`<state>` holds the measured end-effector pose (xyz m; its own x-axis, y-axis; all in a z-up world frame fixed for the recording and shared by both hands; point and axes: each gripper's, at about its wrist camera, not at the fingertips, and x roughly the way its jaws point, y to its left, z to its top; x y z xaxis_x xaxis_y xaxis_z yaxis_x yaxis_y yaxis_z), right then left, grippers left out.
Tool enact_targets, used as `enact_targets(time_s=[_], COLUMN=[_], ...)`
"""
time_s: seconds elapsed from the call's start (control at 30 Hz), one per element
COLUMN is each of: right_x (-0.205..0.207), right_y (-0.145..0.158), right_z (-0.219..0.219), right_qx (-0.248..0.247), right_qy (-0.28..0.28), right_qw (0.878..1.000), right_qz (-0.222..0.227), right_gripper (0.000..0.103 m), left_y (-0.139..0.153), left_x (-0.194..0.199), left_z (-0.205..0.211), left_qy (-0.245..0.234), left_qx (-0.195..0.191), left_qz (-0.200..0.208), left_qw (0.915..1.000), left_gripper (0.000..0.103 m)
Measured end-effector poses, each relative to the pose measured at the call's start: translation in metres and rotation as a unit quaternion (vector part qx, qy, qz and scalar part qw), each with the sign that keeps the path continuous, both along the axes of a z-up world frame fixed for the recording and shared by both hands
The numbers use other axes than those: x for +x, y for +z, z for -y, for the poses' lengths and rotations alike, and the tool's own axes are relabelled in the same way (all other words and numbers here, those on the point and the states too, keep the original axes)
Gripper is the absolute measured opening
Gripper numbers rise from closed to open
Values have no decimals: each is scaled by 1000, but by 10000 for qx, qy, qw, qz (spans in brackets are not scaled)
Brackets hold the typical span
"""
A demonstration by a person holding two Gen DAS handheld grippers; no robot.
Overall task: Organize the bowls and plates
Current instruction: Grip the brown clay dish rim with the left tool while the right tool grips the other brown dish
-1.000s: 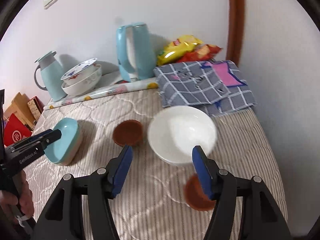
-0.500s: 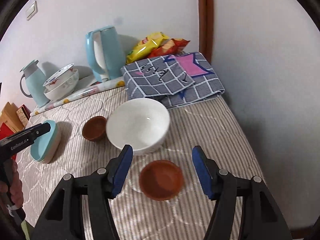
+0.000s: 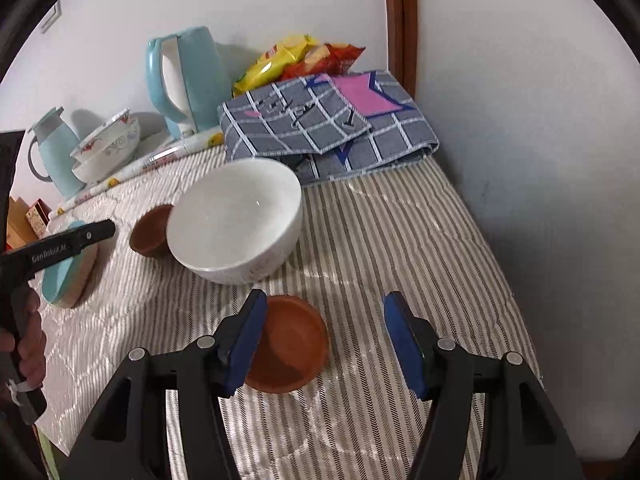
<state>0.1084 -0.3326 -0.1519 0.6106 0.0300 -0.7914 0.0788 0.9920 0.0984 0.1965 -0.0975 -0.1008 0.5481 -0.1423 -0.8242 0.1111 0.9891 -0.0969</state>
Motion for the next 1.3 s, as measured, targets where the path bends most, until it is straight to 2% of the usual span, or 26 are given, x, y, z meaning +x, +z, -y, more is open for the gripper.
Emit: enact_targets(time_s=[0.27, 0.6, 0.77, 0.83, 0.97, 1.07, 1.3], right_x=[5, 16, 19, 20, 20, 20, 18], right_y=[-32, -51, -53, -53, -54, -53, -47], right_z=[4, -1, -1, -1, -4, -6, -9], right_qx=[210, 390, 400, 422, 469, 421, 348], right_qy=[75, 240, 246, 275, 373, 389, 428], right_qw=[9991, 9971, 9972, 9972, 9968, 9972, 9979], right_qz=[-364, -606, -577, -561, -525, -488, -346], right_gripper=[47, 35, 31, 29, 18, 17, 12], left_y=[-19, -38, -46, -48, -53, -55, -49], left_x=[16, 33, 38, 41, 44, 46, 46], left_z=[6, 10, 7, 7, 10, 10, 7], left_qy=[30, -18, 30, 53, 10, 11, 41], left_qx=[-6, -45, -155, -177, -163, -177, -219], left_qz=[-173, -304, -354, -372, -411, -376, -230], left_qw=[9998, 9995, 9992, 9991, 9990, 9991, 9995], left_gripper=[31, 31, 31, 30, 24, 22, 11])
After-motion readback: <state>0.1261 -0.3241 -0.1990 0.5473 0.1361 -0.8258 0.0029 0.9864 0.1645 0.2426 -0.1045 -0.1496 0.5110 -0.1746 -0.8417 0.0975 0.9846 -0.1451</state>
